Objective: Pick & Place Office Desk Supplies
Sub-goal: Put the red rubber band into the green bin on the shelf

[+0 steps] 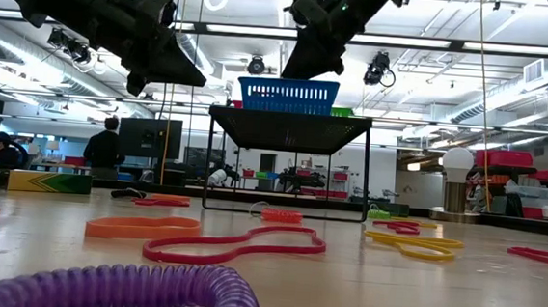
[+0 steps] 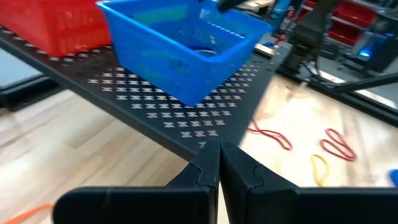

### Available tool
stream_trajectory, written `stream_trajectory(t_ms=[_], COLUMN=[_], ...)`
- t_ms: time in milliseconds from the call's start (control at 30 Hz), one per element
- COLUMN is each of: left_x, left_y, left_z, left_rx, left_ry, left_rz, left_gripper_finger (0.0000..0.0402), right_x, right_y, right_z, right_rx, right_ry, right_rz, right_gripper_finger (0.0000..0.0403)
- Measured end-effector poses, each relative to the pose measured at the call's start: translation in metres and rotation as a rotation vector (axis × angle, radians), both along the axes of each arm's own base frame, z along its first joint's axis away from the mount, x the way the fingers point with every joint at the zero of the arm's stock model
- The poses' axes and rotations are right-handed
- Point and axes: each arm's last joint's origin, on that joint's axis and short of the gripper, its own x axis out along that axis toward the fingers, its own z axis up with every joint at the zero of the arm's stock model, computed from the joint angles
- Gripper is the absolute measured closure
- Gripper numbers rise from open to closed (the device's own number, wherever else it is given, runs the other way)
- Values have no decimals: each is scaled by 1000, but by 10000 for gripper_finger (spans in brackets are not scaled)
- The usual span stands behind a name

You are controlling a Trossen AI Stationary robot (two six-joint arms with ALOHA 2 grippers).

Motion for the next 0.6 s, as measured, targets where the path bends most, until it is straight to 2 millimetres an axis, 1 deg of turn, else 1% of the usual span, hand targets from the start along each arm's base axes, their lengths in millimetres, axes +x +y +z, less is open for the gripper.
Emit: stream_trajectory(t_ms=[100, 167, 333, 400, 500, 567, 600], left_x=[1, 1, 2, 3, 5, 5, 6], left_y=[-1, -1, 0, 0, -1, 0, 1], left_z=[1, 2, 2, 4, 10, 13, 14], left_rx=[-2, 4, -54, -81, -83, -84, -82], left_ry=[-6, -13, -28, -54, -119, -141, -144], left_rz=[-35, -40, -144, -201, -199, -186, -173], left_gripper_finger=[392, 392, 392, 392, 392, 393, 392], right_x=[-7, -14, -33, -38, -43, -46, -47], right_y=[2, 6, 23, 31, 43, 50, 54], right_z=[12, 25, 58, 66, 71, 68, 66], right_rx=[-10, -29, -161, -210, -258, -284, -297], right_ry=[-31, -71, -155, -172, -244, -276, -293], right_rz=[-1, 11, 23, 20, 21, 0, -10], right_gripper_finger=[268, 278, 320, 340, 372, 393, 397])
